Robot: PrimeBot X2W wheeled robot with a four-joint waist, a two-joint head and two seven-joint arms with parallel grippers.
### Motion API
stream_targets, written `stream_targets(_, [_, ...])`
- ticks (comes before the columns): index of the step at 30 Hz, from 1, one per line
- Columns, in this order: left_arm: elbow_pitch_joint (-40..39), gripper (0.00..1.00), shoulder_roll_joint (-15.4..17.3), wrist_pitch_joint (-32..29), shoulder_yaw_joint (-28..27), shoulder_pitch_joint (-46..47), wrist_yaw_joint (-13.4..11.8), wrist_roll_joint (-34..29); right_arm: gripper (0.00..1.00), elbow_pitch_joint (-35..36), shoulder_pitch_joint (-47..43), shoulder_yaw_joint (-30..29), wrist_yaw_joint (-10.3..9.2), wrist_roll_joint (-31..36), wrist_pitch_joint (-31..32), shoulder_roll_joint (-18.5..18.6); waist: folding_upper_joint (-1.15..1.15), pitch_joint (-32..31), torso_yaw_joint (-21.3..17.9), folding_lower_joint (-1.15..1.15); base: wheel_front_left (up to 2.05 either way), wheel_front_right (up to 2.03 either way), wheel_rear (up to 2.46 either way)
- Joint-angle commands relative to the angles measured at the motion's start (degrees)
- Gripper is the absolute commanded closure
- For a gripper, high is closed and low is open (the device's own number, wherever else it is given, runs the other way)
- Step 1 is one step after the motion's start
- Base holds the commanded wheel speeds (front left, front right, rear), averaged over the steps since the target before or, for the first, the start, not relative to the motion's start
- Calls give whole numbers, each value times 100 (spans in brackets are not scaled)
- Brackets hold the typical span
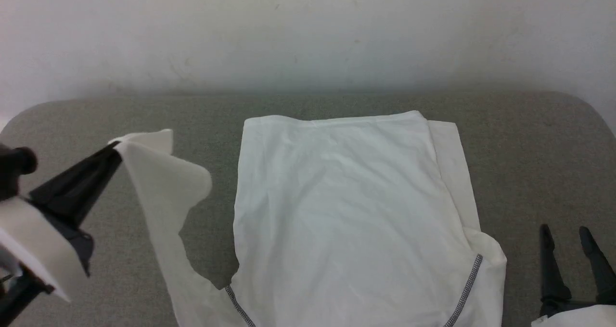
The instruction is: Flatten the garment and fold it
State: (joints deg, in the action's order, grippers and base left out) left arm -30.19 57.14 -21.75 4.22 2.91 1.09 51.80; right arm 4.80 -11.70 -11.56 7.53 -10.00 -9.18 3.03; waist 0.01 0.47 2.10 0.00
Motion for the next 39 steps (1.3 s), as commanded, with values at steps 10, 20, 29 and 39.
stream_targets(10, [554, 100, -2070, -295, 2460, 2205, 153, -1419, 0, 110, 173, -357, -4, -5, -28, -15, -1, 220, -49, 0, 0, 0, 0])
stream_targets(20, [2342, 100, -4332, 265, 4478, 2786, 409, -2212, 0, 389, 216, -871, -4, -57, 63, -15, -1, 492, -93, 0, 0, 0, 0])
stream_targets(29, [4435, 100, -5343, 1010, 6121, 2930, 602, -2652, 0, 444, 234, -838, -4, -109, 127, -15, -1, 690, -184, 0, 0, 0, 0])
stream_targets(39, [5531, 100, -5424, 1245, 6888, 2876, 637, -2324, 0, 410, 374, -681, -4, -48, 137, -15, -1, 906, -309, 0, 0, 0, 0])
